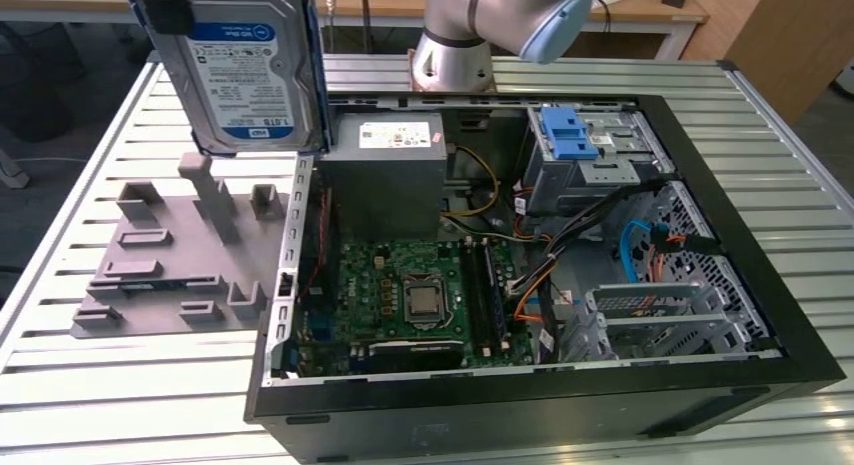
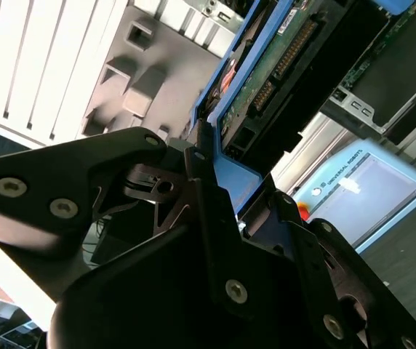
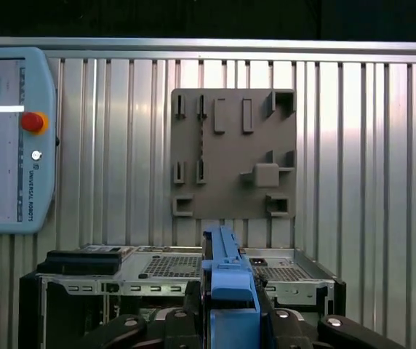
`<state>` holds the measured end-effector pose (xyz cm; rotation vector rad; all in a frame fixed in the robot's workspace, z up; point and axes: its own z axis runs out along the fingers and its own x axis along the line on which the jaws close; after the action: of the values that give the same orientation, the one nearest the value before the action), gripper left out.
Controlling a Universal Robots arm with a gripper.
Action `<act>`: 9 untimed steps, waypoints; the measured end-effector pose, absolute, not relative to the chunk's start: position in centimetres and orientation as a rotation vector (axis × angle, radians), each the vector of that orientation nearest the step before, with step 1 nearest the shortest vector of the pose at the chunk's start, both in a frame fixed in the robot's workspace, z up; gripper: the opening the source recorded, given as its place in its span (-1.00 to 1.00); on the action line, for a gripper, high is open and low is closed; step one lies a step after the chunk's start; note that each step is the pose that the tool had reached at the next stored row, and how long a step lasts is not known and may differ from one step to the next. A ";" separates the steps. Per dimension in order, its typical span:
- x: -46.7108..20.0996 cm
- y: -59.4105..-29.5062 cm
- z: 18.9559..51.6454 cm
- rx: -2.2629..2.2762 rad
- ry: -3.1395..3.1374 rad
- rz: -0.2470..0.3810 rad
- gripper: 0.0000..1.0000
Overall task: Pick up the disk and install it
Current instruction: 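Pick up the disk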
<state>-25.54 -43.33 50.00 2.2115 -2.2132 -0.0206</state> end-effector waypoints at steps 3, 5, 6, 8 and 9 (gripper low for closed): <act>-24.9 -43.5 50.0 2.211 -2.213 -0.021 -0.27; -24.6 -43.6 50.0 2.211 -2.213 -0.021 -0.27; -24.4 -43.6 50.0 2.211 -2.213 -0.021 -0.27; -24.1 -43.6 50.0 2.211 -2.213 -0.021 -0.27; -23.9 -43.7 50.0 2.211 -2.213 -0.021 -0.27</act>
<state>-23.86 -43.67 50.00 2.2114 -2.2131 -0.0207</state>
